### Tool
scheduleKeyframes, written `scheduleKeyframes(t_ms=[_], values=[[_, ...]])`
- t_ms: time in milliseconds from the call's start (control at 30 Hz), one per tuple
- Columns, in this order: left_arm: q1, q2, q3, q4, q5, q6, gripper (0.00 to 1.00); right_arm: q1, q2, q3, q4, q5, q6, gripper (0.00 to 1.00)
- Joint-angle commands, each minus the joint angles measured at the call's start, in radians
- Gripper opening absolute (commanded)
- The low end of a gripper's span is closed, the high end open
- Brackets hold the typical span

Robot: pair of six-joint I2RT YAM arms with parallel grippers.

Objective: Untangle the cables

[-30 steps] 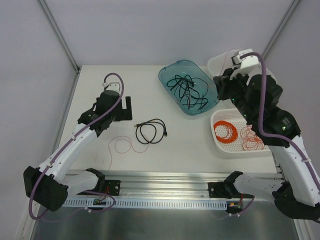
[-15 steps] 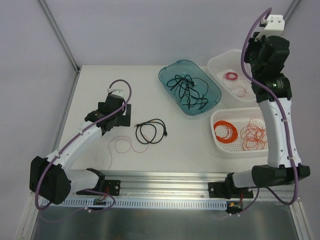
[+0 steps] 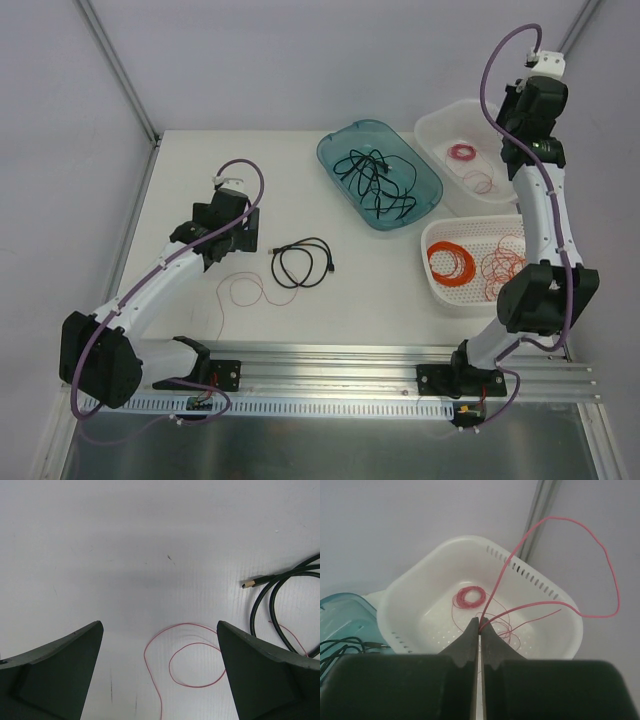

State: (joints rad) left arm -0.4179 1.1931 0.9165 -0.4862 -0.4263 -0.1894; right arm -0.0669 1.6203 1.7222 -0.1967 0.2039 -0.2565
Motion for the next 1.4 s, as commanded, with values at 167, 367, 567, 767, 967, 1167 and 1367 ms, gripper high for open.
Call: scheduleKeyframes(t_ms=[167,367,567,767,967,1167,1367], values=[[0.004,0.023,-0.002,0.011,-0.014,0.018,0.99,-0.096,0.131,-0.030,0.002,-0.023,0.125,0.09],[0.004,0.026,0.001,0.011,0.030,0.008,0.99,-0.100,0.145,-0.013,-0.116,-0.012,0.212,0.68],[0.002,0.031,-0.001,0.008,0.047,-0.001,0.99,-0.062,0.007,-0.090,-0.179,-0.072,0.330,0.98],[0.002,0.026,-0.005,0.003,0.110,-0.041,0.99,0.065,-0.187,-0.238,-0.292,-0.129,0.356,0.97],[0.002,0.025,-0.014,-0.032,0.188,-0.137,0.99,0.278,-0.481,-0.516,-0.348,-0.129,0.358,0.97],[0.002,0.006,-0.100,-0.055,0.241,-0.298,0.98,0.514,-0.700,-0.766,-0.380,-0.162,0.411,0.97],[0.002,0.037,-0.140,-0.057,0.233,-0.407,0.90,0.686,-0.844,-0.897,-0.401,-0.152,0.462,0.97]])
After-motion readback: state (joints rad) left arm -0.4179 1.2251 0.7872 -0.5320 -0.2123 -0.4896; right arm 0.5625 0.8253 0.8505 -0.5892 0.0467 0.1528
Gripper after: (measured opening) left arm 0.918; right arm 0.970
